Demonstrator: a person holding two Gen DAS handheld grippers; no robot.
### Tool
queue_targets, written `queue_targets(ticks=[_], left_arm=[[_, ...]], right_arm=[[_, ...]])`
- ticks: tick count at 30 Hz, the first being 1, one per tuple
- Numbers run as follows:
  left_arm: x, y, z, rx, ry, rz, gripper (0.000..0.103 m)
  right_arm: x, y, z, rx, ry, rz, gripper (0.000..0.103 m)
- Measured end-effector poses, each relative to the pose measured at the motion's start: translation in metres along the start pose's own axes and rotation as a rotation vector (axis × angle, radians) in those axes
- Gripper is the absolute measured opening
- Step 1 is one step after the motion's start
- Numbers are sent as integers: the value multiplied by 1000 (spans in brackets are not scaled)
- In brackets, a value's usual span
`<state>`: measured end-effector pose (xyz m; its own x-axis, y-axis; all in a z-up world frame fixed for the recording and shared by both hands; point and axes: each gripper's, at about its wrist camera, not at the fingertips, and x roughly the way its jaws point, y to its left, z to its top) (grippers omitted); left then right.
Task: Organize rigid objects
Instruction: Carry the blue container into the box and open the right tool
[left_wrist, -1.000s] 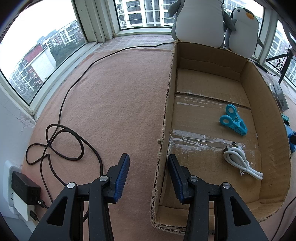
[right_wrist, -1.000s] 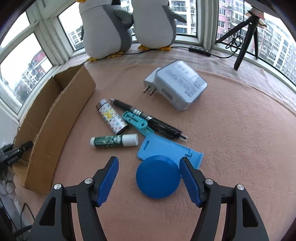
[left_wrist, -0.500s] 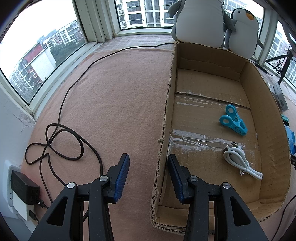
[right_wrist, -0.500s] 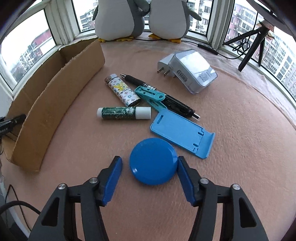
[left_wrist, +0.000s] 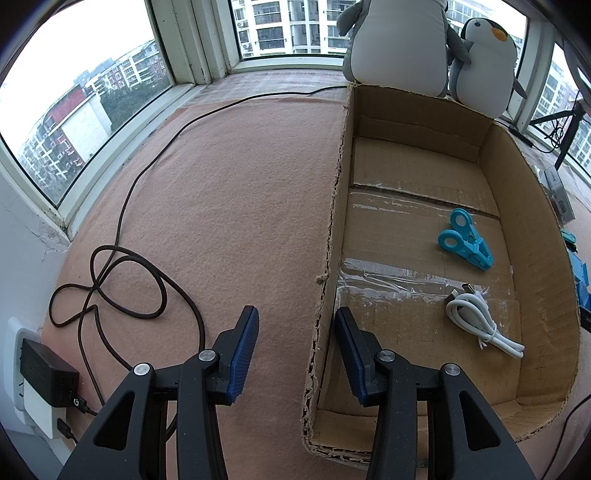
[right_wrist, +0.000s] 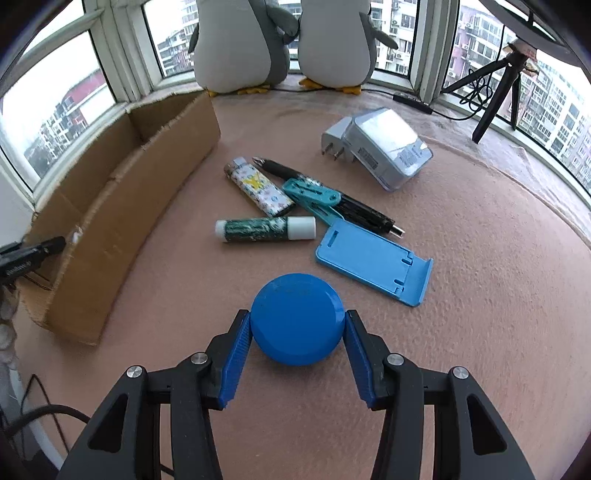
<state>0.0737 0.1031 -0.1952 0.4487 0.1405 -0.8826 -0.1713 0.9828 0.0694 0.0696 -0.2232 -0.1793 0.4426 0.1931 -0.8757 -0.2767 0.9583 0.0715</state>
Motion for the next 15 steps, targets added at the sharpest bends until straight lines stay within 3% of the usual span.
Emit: queue_targets(ticks=[8, 15], left_arm=[[0, -1, 0, 1, 0, 0, 47], [0, -2, 0, -2, 1, -1, 47]], right_arm=[[-31, 19, 27, 10, -86, 79, 46], [-38, 74, 73, -84, -140, 158, 46]])
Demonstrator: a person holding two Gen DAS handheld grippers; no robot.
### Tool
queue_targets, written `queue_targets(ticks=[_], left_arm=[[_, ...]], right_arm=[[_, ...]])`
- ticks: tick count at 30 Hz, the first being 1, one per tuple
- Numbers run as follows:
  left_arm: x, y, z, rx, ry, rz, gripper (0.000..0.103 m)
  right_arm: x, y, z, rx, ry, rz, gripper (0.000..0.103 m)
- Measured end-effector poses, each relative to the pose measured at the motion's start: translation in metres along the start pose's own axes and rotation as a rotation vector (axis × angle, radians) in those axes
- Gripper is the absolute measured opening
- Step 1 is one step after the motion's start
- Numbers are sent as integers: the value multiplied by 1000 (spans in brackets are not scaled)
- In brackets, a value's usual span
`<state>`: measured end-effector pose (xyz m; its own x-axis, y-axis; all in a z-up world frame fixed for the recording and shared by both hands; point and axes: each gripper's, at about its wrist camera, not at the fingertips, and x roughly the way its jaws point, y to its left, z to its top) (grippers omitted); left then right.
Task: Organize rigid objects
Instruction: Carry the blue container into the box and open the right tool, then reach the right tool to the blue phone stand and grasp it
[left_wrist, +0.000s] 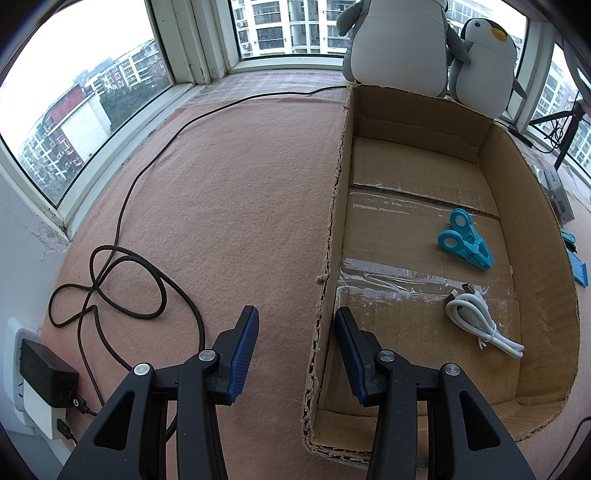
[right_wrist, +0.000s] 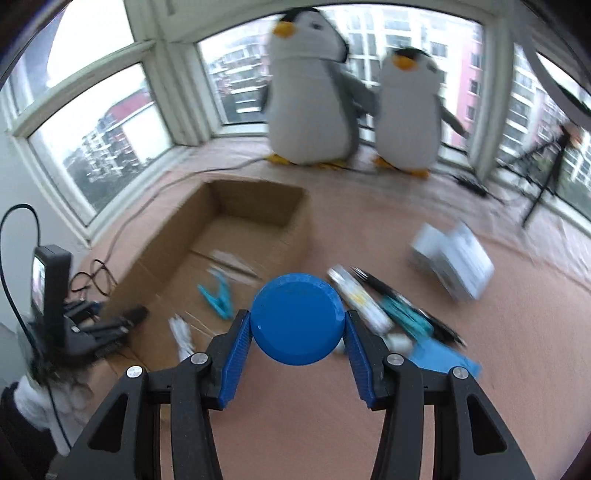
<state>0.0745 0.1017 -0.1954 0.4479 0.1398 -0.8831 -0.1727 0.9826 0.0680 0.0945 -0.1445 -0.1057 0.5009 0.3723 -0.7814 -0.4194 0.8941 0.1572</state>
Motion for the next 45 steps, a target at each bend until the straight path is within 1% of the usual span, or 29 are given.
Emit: queue_targets(ticks=[5, 9, 15, 23, 32, 37, 41, 45], left_arm=[[0, -2, 0, -5, 0, -2, 47], [0, -1, 0, -6, 0, -5, 47], [-1, -1, 0, -13, -1, -9, 47], [-1, -2, 0, -13, -1, -9, 47], [-1, -1, -1, -7, -1, -6, 47], [-1, -1, -1, -8, -1, -6, 47], [-1, -1, -1, -7, -1, -6, 47], [-1, 0, -1, -6, -1, -6, 47]], right_arm=[[27, 37, 24, -91, 7, 1, 46], [48, 53, 36, -134, 24, -11, 46], [72, 59, 44, -166, 50, -44, 46], [83, 62, 42, -186, 72, -63, 46], [74, 57, 45, -156, 50, -39, 49], [52, 47, 39, -123, 23, 4, 49], [25, 21, 21, -79, 6, 25, 49], [3, -27, -6, -4, 11, 26, 49]])
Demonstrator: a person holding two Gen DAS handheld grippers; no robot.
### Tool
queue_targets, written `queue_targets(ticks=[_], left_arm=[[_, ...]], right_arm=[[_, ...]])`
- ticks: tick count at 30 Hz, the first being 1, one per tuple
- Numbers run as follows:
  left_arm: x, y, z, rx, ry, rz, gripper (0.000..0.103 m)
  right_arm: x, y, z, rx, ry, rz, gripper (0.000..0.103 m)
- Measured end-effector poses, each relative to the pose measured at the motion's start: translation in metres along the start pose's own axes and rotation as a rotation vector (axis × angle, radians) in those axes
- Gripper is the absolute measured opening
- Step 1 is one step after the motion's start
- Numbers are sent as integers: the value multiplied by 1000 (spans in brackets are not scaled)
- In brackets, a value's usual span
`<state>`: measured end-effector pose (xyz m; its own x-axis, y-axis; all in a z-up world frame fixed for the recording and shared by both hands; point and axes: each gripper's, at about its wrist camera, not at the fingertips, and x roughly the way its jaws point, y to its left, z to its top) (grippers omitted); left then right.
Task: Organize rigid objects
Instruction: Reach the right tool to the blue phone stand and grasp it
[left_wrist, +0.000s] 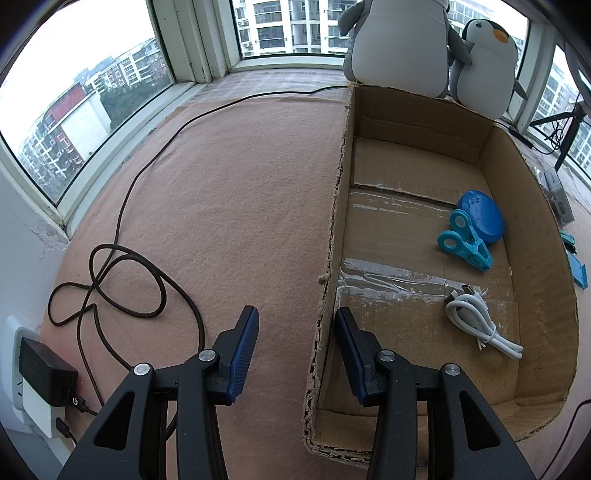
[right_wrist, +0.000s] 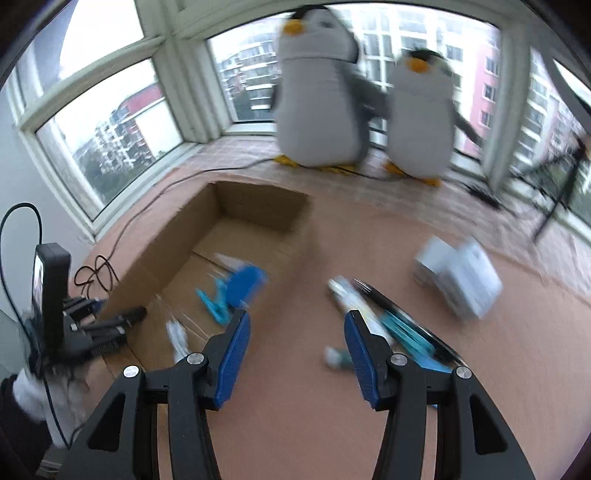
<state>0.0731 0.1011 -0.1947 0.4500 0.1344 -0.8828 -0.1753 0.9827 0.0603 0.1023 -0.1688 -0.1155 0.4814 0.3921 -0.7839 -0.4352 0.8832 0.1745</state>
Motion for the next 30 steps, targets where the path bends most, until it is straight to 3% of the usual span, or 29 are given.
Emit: queue_targets(ticks=[5, 13, 30], left_arm=[[0, -1, -1, 6, -1, 7, 47], [0, -4, -1, 10, 2, 17, 47], [-1, -6, 0, 18, 5, 35, 47]], right_arm=[[-10, -60, -29, 67, 43, -9, 50], [18, -107, -41, 74, 113, -23, 50], [47, -128, -30, 63, 187, 75, 56]])
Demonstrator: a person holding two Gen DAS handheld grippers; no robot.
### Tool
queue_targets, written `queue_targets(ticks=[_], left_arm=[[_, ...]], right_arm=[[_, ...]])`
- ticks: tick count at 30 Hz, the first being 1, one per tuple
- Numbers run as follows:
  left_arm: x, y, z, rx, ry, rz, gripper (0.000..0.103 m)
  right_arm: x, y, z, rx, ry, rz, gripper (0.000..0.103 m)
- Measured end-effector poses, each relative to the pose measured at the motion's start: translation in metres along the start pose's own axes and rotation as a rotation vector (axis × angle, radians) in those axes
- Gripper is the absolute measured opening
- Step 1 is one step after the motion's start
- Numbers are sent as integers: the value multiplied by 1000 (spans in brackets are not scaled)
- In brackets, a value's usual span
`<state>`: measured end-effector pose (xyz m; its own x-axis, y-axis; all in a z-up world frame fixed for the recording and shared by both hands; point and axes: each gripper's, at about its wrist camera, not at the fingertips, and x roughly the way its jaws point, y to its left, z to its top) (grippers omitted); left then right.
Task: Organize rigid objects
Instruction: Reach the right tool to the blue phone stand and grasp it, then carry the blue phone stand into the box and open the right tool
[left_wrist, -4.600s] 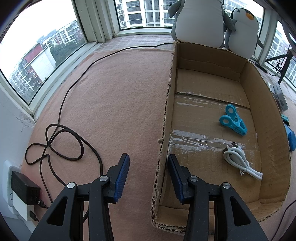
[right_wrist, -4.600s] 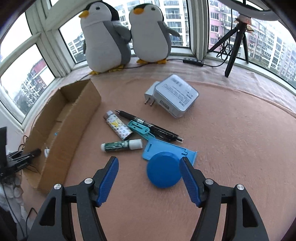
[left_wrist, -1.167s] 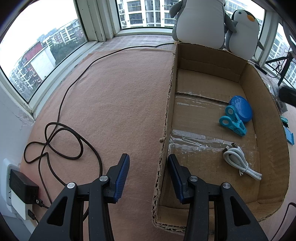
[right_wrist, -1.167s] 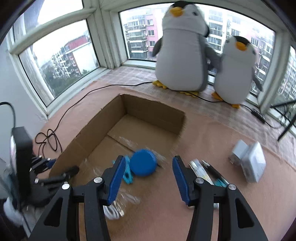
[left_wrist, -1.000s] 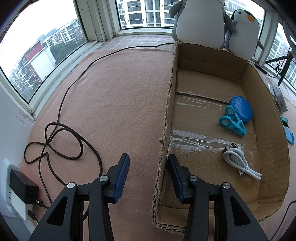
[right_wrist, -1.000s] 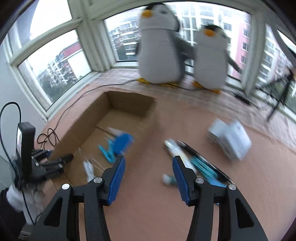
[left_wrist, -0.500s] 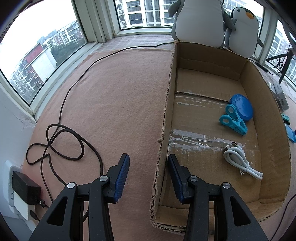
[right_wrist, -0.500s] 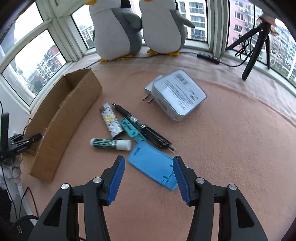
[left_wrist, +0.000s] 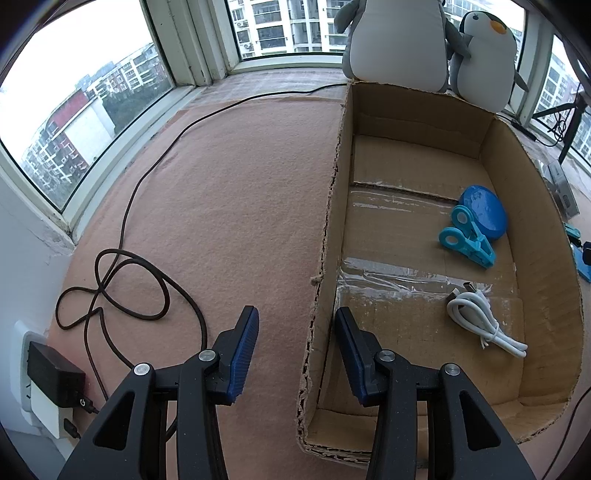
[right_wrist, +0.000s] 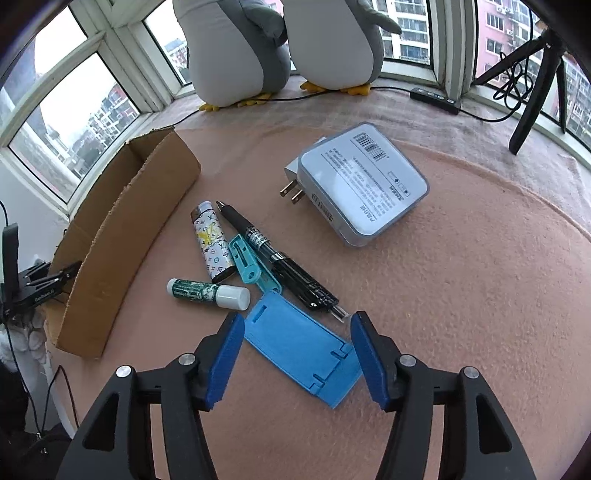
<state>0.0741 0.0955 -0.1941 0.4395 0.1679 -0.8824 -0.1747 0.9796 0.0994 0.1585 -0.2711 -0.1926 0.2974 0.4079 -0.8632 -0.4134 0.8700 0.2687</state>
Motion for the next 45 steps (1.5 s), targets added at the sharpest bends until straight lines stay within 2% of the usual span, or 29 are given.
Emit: queue_targets(ticks=[6, 9, 14, 17, 19, 22, 23, 24, 37, 45], left_arm=[[0, 0, 0, -4, 0, -1, 47], [0, 0, 0, -6, -1, -3, 47], [0, 1, 1, -8, -2, -6, 47], [0, 2, 1, -7, -3, -7, 47], [0, 3, 1, -7, -3, -10, 47], [1, 4, 2, -12, -3, -14, 47], [1, 4, 1, -14, -4, -15, 47], [0, 4, 2, -15, -4, -15, 47], [1, 4, 2, -16, -7, -16, 47], [1, 4, 2, -16, -7, -16, 47]], right_arm=[[1, 7, -5, -19, 48, 46, 58], [0, 20, -13, -45, 65, 33, 58], [4, 46, -23, -102, 66, -125, 58], [10, 58, -21, -124, 66, -201, 58], [12, 60, -18, -127, 66, -223, 58], [11, 59, -15, -100, 65, -230, 46], [9, 58, -15, -95, 65, -230, 38], [8, 57, -16, -92, 71, -229, 37], [-1, 68, -38, -47, 54, -235, 34], [-8, 74, -49, 1, 38, -202, 34]])
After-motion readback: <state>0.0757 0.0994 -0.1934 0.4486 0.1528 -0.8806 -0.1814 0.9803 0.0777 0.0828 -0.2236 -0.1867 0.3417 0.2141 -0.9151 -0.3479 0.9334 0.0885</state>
